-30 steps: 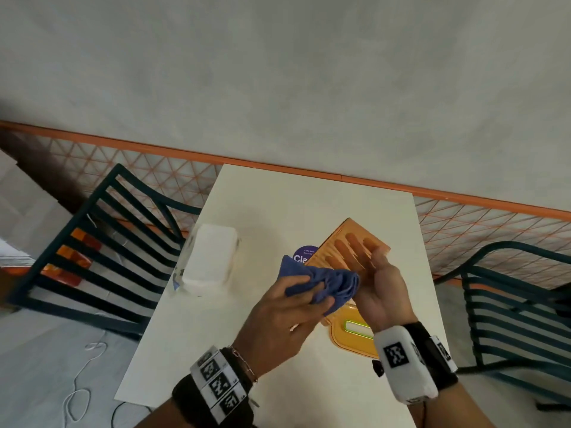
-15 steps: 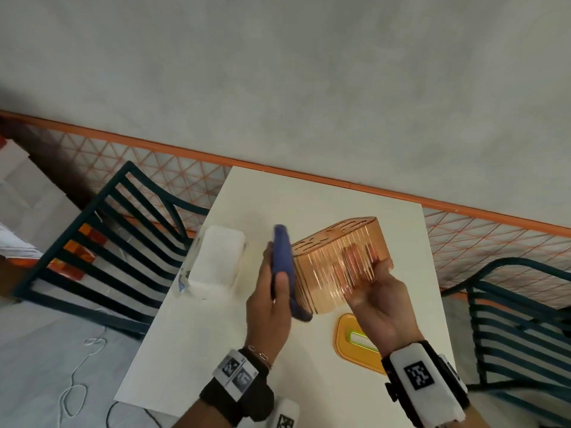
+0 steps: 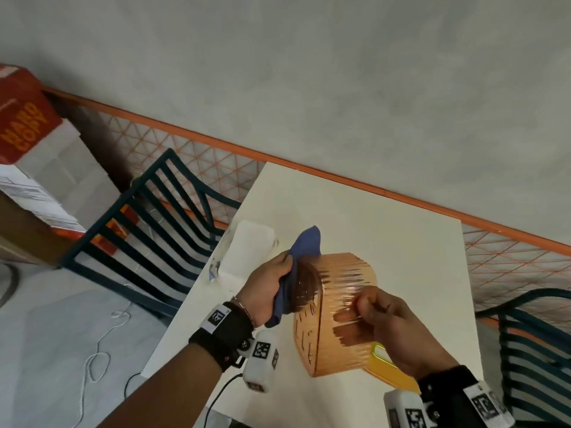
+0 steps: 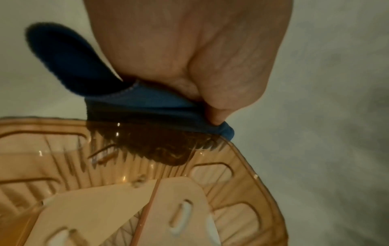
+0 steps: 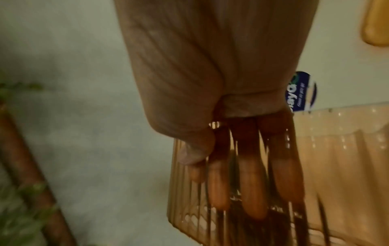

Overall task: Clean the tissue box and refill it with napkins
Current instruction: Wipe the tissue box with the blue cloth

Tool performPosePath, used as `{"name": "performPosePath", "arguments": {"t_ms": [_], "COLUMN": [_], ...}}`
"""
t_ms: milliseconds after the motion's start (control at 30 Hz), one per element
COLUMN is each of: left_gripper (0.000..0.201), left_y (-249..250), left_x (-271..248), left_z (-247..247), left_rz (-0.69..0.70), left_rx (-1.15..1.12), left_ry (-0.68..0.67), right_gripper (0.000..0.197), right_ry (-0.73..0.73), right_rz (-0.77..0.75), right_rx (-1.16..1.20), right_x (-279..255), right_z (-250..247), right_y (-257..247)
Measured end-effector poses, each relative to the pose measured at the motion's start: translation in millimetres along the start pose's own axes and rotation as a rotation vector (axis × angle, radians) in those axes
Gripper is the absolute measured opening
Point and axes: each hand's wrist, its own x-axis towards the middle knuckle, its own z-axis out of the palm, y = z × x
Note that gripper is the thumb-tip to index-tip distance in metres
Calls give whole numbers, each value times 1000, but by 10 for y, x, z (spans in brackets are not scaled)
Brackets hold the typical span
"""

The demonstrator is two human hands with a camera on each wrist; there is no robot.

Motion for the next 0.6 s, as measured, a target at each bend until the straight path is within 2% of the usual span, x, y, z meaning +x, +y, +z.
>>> {"name": "performPosePath", "arguments": {"t_ms": [133, 267, 400, 467, 533, 567, 600], "left_gripper": [41, 25, 19, 28, 40, 47, 54], "left_y": [-35, -139, -375, -486, -527, -518, -485], "left_x": [-112, -379, -596, -602, -555, -511, -485], "left_z": [-290, -721, -1283, -1531, -1620, -1611, -1542], "left_rz": [39, 79, 81, 22, -49, -61, -12], "left_rx": [16, 116, 659, 820, 1125, 1243, 1275], "left_ry": [83, 236, 414, 397, 393, 445, 493], "right_gripper": [24, 13, 23, 16, 16, 18, 19], "right_ry": [-66, -107, -132, -122, -118, -116, -111], "right_rz": [34, -1, -67, -68, -69, -68, -69], "right_rx": [-289, -722, -1062, -1168, -1232, -1266, -1308], "right_x": [86, 247, 430, 513, 578, 601, 617], "right_z": [89, 198, 326, 409, 487, 523, 556], "right_y": [56, 272, 538, 648, 747, 786, 815]}}
